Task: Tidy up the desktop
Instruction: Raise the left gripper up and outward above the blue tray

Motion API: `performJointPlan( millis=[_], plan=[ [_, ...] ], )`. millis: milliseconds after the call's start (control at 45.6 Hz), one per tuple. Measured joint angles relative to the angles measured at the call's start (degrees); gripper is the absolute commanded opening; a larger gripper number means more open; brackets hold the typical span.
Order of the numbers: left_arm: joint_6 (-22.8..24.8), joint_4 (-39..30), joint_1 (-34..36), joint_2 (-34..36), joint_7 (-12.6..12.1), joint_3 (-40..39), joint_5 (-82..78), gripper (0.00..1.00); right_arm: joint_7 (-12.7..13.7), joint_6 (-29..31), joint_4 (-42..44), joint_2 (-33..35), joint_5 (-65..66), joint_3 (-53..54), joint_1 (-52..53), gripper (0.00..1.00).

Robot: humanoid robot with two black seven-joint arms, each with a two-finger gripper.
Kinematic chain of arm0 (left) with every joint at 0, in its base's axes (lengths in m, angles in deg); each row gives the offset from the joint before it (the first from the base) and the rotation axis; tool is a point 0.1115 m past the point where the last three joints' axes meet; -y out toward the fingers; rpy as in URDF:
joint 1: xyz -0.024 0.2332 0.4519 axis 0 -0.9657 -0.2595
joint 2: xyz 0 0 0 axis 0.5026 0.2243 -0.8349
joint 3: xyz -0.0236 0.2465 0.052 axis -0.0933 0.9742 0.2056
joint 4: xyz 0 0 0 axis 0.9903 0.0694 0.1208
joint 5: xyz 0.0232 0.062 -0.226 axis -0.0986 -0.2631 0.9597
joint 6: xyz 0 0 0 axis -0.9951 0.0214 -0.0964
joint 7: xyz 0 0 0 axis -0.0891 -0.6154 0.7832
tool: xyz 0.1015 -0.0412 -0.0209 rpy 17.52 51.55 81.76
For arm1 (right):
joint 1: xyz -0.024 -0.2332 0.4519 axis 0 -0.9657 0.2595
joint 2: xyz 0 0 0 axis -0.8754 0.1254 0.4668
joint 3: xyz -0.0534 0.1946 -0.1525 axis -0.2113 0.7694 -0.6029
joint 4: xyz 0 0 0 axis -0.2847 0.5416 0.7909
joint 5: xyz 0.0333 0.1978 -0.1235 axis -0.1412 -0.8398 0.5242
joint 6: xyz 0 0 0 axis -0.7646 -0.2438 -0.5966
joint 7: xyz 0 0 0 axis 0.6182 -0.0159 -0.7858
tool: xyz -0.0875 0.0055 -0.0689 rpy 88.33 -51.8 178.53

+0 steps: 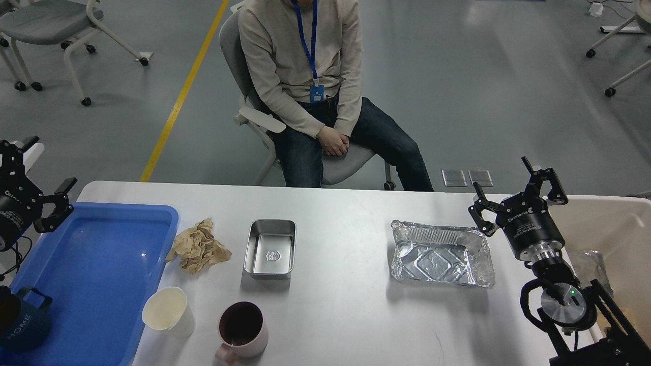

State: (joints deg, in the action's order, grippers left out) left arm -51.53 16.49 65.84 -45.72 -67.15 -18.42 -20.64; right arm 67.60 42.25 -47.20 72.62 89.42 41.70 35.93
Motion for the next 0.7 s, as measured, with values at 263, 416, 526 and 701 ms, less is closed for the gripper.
performJointPlan(
  millis=[263,416,526,701],
  plan=[
    [-0.5,-8.7,-5.0,8.6,0.6,3.8,-13.3,0.96,0.0,0.0,0.5,0.2,0.0,-0.3,0.0,1.00],
    [-0.5,-9.9,-7.7,13.9,4.5,6.1,-15.5,0.96,0.0,0.0,0.5,0.3,0.0,-0.5,0.0,1.00],
    [-0.5,-10.2,-9.4,17.0,8.7,7.0,-18.3,0.96,0.0,-0.1,0.8,0.5,0.0,-0.5,0.0,1.00],
    [-0.4,-13.2,-14.6,21.6,10.2,7.3,-20.9,0.96,0.0,-0.1,1.6,0.7,0.0,-0.6,0.0,1.00]
  ],
)
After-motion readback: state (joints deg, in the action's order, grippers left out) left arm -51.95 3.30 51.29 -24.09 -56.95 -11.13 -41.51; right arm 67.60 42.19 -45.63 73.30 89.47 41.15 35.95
